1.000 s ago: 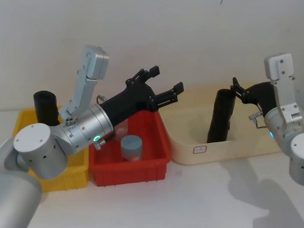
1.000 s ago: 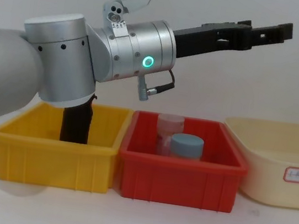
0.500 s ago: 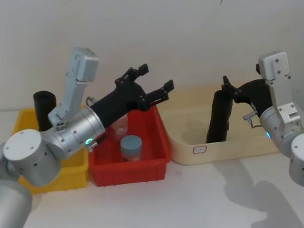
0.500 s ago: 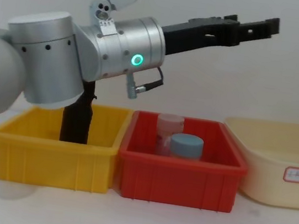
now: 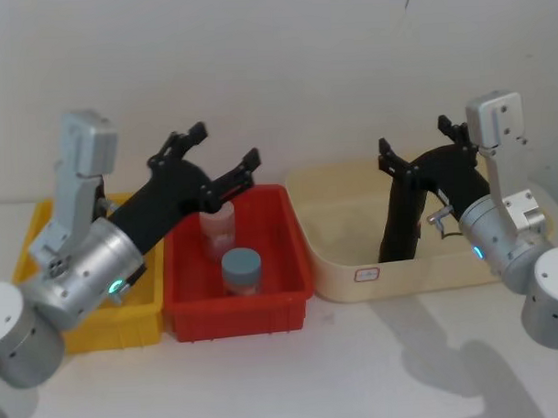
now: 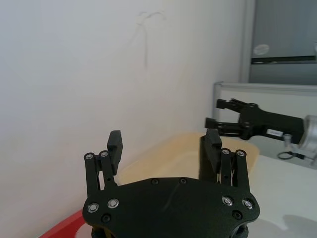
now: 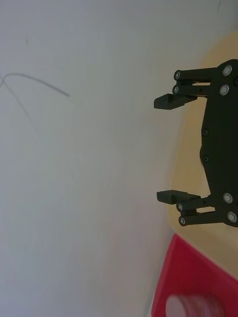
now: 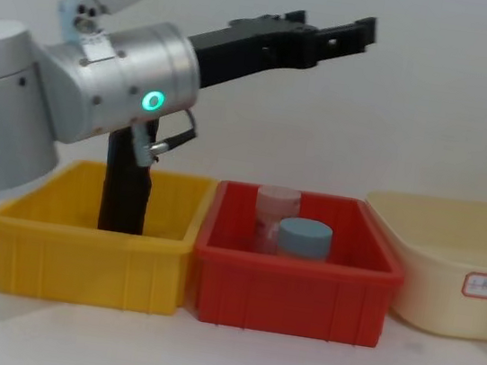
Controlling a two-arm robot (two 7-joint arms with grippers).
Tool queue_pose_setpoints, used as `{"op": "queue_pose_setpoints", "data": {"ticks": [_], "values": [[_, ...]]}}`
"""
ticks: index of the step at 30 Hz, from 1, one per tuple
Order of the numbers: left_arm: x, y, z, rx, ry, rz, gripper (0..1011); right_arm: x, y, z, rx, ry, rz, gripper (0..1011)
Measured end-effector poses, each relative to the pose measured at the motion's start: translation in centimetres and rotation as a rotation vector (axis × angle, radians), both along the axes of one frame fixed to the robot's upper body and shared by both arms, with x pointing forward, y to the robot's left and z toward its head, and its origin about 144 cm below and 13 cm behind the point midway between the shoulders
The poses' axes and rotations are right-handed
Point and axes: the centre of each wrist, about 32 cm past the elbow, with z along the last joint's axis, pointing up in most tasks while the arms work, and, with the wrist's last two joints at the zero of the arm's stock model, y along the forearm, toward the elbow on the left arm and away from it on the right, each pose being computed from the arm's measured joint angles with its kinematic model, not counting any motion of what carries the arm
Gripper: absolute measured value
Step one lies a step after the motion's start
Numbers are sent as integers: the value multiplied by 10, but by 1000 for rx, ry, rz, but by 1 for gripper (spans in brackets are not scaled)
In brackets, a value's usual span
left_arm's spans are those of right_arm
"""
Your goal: Pick up the garbage bag with the one hand and transfer it to the other hand.
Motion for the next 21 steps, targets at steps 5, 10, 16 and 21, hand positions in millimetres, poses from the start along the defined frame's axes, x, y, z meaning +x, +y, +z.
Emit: {"op": "queue_pose_setpoints", "data": {"ticks": [5, 10, 16, 21], "values": [[-13, 12, -6, -14, 3, 57, 1000, -6, 7, 2, 19, 15, 58, 1000], [-27, 24, -14, -30, 9, 106, 1000, -11, 14, 2, 26, 32, 113, 1000], [-32, 29, -19, -43, 12, 121, 1000, -20, 28, 0, 17, 62, 198, 1000], [-34, 30, -22, -53, 17, 123, 1001, -27, 39, -2, -2, 84, 258, 1000]]}}
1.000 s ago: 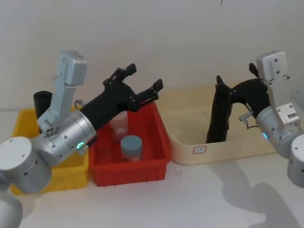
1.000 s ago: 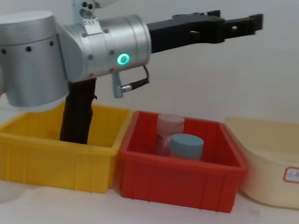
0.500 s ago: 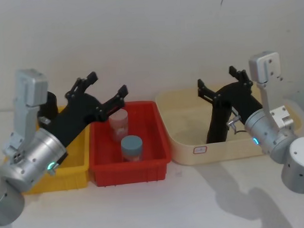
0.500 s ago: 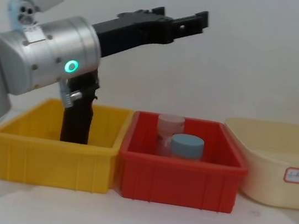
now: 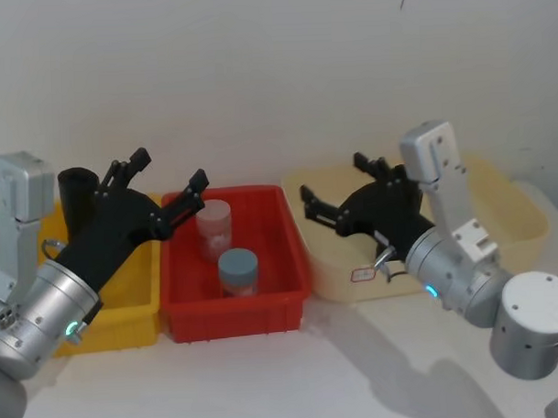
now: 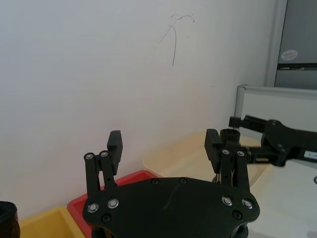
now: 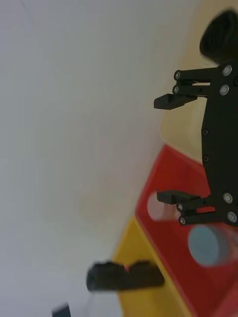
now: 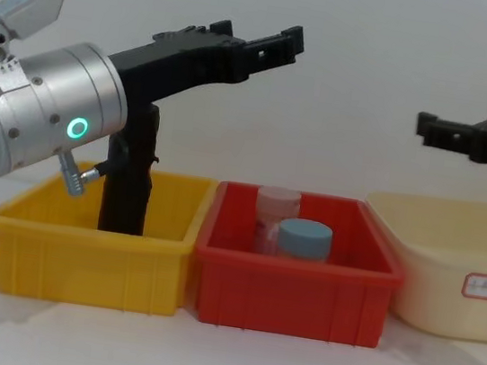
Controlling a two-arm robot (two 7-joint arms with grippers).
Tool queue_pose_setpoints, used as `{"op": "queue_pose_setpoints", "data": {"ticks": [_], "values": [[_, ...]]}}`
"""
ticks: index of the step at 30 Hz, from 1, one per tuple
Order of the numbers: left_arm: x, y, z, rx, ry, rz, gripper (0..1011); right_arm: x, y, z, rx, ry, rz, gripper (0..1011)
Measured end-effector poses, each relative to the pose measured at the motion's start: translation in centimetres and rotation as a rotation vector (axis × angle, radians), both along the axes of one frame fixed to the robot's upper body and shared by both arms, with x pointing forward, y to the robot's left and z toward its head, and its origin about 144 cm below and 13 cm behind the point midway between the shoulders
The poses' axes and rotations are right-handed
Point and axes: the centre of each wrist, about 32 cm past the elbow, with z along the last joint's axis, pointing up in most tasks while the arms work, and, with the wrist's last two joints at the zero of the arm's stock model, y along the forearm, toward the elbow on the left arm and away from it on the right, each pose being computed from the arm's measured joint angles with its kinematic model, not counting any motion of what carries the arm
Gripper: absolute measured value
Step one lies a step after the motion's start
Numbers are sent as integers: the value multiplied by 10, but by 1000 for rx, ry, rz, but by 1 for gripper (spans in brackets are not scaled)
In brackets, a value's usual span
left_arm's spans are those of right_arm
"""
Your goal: Pick up the garbage bag with the one hand and transfer it to the other hand.
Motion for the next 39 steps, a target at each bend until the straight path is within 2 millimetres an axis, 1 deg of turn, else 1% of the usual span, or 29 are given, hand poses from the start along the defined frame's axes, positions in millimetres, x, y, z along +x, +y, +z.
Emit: {"op": "queue_pose_setpoints", "data": {"ticks": [6, 16, 25, 39], "values": [[-1, 1, -4, -8, 4, 0, 1001, -7, 12, -4, -39, 28, 69, 1000], [-3, 2, -7, -15, 8, 0, 1001, -11, 24, -9, -82, 71, 129, 1000], [-3, 2, -8, -18, 10, 0, 1001, -7, 34, -14, -99, 139, 170, 1000], [-3, 3, -9, -19, 11, 1, 1001, 2, 46, -18, -53, 257, 225, 1000]]}}
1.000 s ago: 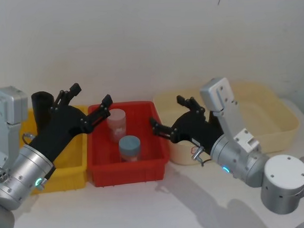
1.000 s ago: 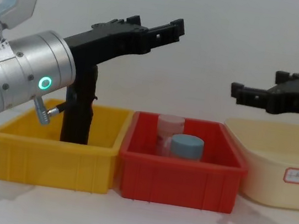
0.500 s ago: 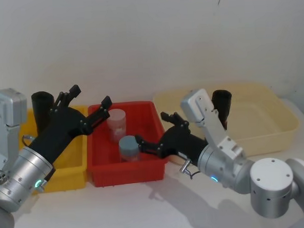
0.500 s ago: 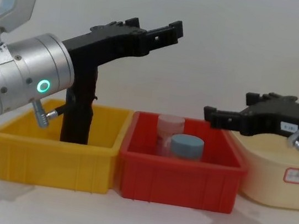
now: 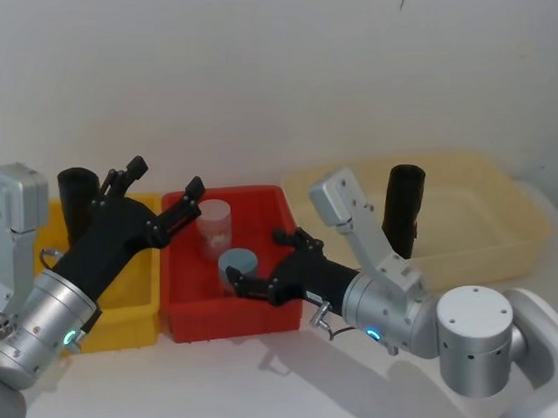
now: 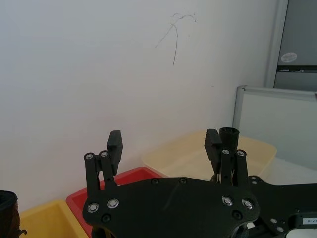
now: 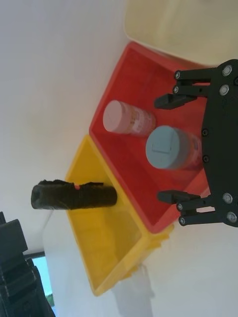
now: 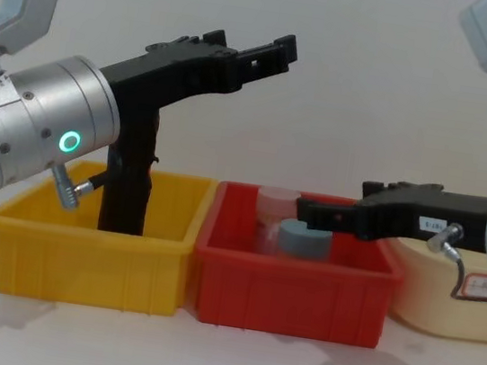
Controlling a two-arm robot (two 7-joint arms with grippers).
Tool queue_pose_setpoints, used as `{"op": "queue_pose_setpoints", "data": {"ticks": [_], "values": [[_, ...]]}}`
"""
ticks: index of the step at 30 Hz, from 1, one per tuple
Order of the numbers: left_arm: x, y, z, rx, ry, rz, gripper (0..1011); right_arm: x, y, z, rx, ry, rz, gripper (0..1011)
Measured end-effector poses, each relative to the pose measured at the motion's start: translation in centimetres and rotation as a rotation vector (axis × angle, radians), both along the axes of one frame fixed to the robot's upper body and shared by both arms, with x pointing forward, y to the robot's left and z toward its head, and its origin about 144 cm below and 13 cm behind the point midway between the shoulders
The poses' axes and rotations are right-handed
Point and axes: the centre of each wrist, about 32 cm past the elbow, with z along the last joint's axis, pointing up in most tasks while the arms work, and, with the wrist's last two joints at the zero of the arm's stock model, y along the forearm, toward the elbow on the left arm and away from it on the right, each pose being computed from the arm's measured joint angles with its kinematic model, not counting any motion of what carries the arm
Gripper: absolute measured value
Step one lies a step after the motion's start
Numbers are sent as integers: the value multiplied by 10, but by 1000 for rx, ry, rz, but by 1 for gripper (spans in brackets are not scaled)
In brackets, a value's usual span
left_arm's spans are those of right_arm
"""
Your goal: Pick up the garbage bag with the one hand and transfer it to the other hand.
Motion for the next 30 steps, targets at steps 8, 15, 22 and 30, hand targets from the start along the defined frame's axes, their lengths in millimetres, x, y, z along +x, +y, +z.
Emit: {"op": "queue_pose_setpoints", "data": {"ticks": [8, 15, 22, 30], "values": [[0, 0, 0, 0, 0, 0, 1001, 7, 6, -2, 22, 44, 12, 1000], [0, 0, 0, 0, 0, 0, 1001, 13, 10, -4, 32, 61, 14, 1000], [0, 0, 0, 0, 0, 0, 1001, 18, 12, -6, 34, 60, 7, 1000], [0, 0, 0, 0, 0, 0, 1001, 22, 13, -11, 17, 27, -1, 1000]]}}
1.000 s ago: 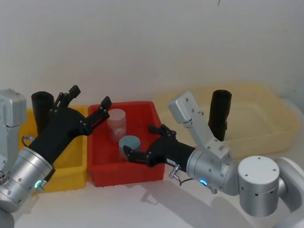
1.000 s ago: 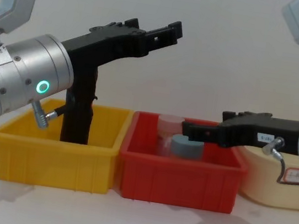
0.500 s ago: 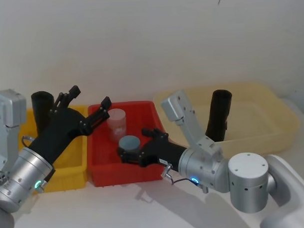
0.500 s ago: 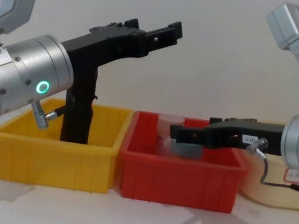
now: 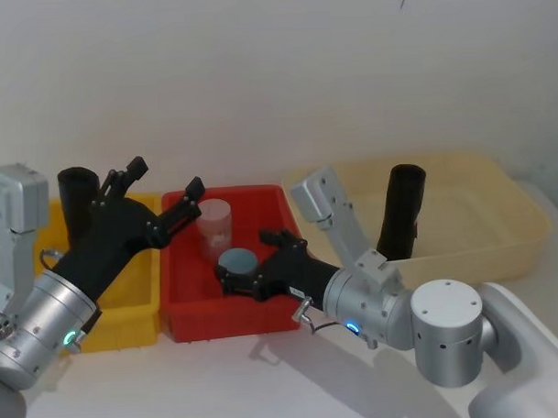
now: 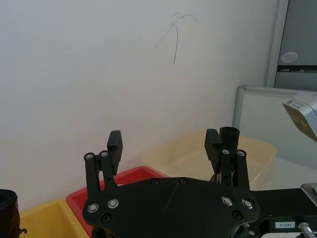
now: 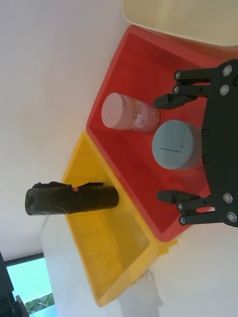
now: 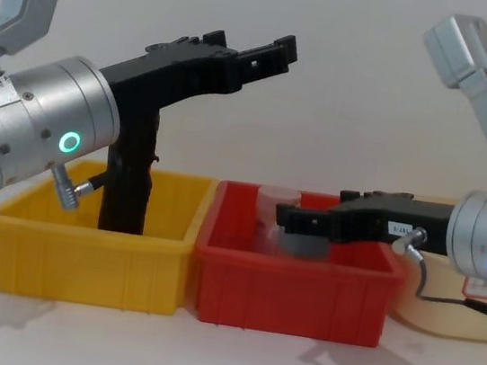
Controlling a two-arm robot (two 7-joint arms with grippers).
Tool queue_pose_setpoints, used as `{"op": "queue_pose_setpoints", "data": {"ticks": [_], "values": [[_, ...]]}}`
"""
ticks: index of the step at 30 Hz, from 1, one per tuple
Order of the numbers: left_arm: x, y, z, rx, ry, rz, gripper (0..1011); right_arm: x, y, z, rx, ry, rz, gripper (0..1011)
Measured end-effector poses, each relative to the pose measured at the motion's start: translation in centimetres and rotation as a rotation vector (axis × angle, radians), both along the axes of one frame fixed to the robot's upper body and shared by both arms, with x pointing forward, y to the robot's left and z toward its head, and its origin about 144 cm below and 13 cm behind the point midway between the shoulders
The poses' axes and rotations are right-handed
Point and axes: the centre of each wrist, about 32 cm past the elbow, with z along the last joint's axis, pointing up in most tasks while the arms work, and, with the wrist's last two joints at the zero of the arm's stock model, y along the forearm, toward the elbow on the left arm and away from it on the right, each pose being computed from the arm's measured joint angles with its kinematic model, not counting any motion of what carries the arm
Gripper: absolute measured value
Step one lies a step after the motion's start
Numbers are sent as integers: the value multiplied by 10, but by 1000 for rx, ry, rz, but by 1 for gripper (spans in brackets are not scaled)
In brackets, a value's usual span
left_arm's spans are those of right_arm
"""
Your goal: Pick up the garbage bag with the one hand and transfer it to the other hand.
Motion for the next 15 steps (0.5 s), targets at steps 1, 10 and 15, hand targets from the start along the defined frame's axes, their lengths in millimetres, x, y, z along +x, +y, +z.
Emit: {"op": "queue_pose_setpoints", "data": {"ticks": [1, 10, 15], "values": [[0, 0, 0, 0, 0, 0, 1000, 0, 0, -1, -5, -8, -1, 1000], [0, 0, 0, 0, 0, 0, 1001, 1, 0, -6, -41, -53, -7, 1000], [0, 0, 0, 0, 0, 0, 1000, 2, 1, -7, -44, -55, -10, 1000]]}}
